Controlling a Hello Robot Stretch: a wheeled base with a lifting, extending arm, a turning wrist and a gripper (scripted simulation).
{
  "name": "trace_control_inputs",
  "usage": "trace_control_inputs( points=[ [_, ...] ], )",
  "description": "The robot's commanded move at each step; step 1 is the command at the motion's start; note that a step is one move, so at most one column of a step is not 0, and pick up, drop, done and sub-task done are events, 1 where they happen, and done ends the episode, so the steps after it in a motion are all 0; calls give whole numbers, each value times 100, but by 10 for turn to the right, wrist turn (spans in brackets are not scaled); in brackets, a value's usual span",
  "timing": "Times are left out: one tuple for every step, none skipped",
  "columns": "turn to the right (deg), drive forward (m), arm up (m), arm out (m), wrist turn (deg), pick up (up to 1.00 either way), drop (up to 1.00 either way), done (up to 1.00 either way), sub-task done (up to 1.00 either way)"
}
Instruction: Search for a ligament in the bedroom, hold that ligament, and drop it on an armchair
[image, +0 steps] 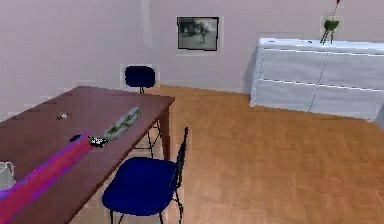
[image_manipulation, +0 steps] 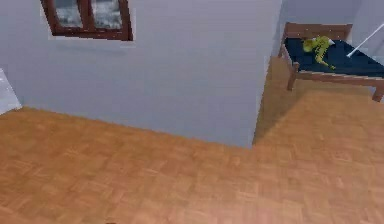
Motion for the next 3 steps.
trace_control_inputs(
  points=[
    [0,45,0,0,0,0,0,0,0],
    [-450,0,0,0,0,0,0,0,0],
    [-450,0,0,0,0,0,0,0,0]
  ],
)
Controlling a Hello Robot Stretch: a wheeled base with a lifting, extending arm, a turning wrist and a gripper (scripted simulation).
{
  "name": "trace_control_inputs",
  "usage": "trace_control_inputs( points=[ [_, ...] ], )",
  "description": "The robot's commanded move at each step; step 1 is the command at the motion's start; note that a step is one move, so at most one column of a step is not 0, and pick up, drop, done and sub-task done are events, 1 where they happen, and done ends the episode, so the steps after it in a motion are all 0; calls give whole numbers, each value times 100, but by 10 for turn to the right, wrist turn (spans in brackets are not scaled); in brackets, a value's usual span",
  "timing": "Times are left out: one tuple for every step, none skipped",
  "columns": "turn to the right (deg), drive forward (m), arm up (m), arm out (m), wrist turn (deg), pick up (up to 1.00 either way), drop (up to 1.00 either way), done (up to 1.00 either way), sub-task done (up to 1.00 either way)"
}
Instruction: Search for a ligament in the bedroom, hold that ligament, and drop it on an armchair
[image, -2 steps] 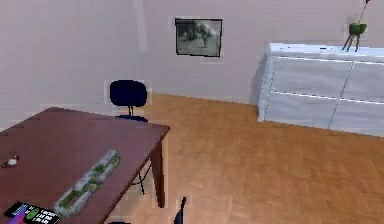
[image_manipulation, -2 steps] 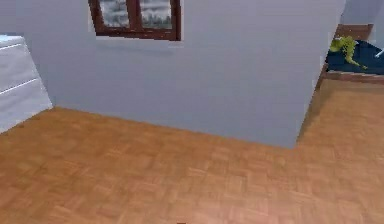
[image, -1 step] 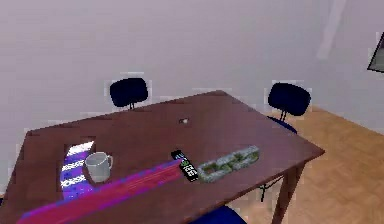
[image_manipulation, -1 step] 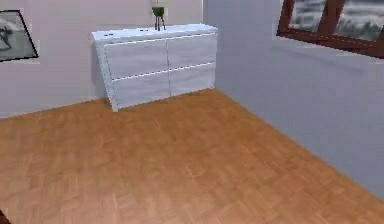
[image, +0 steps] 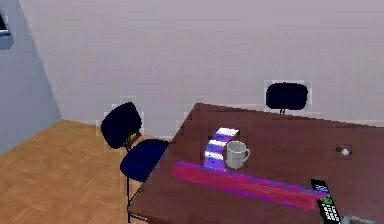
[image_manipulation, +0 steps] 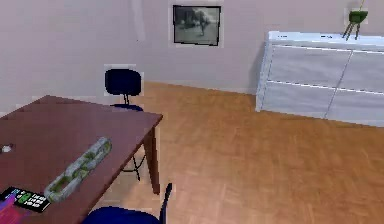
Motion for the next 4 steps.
trace_control_inputs(
  points=[
    [-270,0,0,0,0,0,0,0,0],
    [0,0,50,0,0,0,0,0,0],
    [0,0,36,0,0,0,0,0,0],
    [0,0,0,40,0,0,0,0,0]
  ],
)
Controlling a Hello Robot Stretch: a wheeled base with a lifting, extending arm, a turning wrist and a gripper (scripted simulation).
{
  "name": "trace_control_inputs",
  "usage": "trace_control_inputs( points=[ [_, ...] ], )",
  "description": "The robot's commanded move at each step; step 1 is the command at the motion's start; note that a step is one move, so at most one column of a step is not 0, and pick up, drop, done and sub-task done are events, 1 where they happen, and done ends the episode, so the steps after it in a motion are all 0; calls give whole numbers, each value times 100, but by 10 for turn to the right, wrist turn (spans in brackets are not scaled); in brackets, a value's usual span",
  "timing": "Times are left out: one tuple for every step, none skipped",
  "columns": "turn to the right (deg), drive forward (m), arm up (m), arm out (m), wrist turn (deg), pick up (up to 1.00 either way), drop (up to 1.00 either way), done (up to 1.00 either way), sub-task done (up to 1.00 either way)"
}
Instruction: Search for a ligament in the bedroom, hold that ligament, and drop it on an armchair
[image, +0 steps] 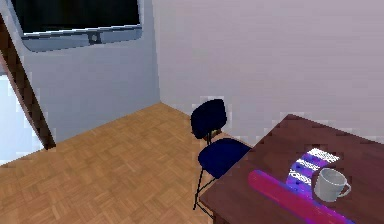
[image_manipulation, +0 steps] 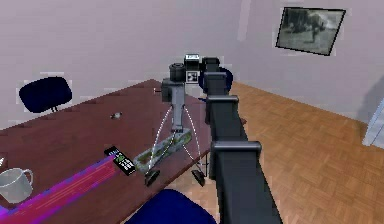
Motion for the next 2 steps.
trace_control_inputs(
  points=[
    [0,0,0,0,450,0,0,0,0],
    [0,0,0,0,450,0,0,0,0]
  ],
)
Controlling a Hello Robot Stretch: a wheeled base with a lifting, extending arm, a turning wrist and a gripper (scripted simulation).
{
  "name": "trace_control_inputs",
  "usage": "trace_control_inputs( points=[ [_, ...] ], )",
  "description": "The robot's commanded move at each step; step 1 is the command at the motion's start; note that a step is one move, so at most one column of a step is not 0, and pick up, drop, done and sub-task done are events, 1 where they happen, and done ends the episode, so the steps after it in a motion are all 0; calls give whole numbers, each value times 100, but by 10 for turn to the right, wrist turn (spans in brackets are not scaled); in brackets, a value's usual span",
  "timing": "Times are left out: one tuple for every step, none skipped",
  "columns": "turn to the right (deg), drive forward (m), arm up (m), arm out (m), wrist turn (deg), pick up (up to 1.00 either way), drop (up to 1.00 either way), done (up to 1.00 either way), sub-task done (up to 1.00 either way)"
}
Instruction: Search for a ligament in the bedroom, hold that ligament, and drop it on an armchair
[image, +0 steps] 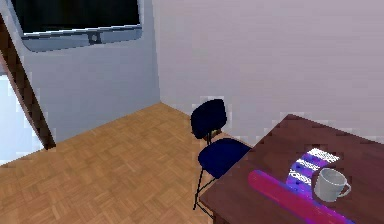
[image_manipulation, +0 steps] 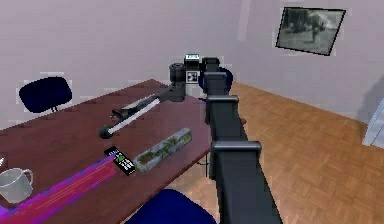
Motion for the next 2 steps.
trace_control_inputs(
  points=[
    [0,0,0,0,330,0,0,0,0],
    [0,0,-30,0,0,0,0,0,0]
  ],
)
